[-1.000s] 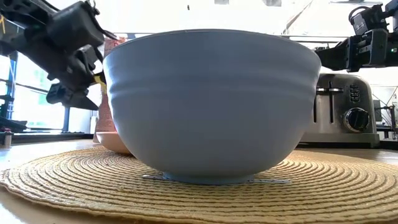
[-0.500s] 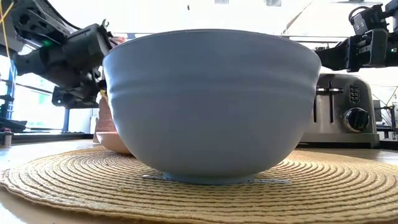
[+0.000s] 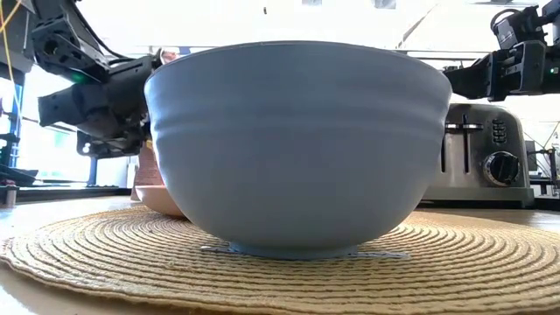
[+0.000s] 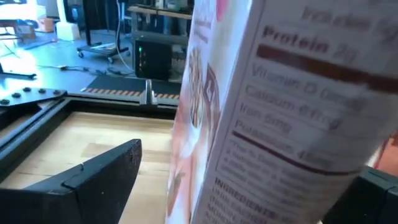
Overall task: Arrange a breakfast setting
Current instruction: Pour the cereal into the blue bowl
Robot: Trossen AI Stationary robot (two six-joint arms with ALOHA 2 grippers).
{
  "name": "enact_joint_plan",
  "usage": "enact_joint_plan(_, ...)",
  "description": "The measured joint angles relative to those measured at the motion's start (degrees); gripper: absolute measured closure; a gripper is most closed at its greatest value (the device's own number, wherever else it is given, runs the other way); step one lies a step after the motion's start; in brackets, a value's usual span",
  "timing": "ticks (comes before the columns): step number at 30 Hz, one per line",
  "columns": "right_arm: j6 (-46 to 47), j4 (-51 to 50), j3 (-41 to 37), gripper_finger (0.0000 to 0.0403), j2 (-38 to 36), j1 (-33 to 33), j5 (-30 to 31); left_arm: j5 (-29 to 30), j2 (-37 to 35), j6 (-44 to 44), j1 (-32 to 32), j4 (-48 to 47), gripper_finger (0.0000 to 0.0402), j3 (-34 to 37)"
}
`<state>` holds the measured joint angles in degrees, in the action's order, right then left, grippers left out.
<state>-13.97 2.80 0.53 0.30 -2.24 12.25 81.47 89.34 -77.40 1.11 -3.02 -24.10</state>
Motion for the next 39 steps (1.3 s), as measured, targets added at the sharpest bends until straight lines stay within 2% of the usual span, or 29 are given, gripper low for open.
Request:
enact_joint_plan(10,0.0,0.0,0.0,0.035,0.0,0.0,0.0,-2.3,0.0,0.0,-2.8,3.0,0.0075,0.0)
enact_joint_plan(14,0.0,0.0,0.0,0.035,0.0,0.0,0.0,-4.4,0.0,0.0,-3.4,3.2,0.0111,0.0)
enact_joint_plan(26,0.0,0.0,0.0,0.035,0.0,0.0,0.0,-4.3,0.0,0.1,-3.5,3.3,0.0226,0.0)
enact_joint_plan(39,0.0,0.0,0.0,0.035,0.0,0.0,0.0,-7.7,-1.5,0.2,-4.2,2.9,0.0337,0.0)
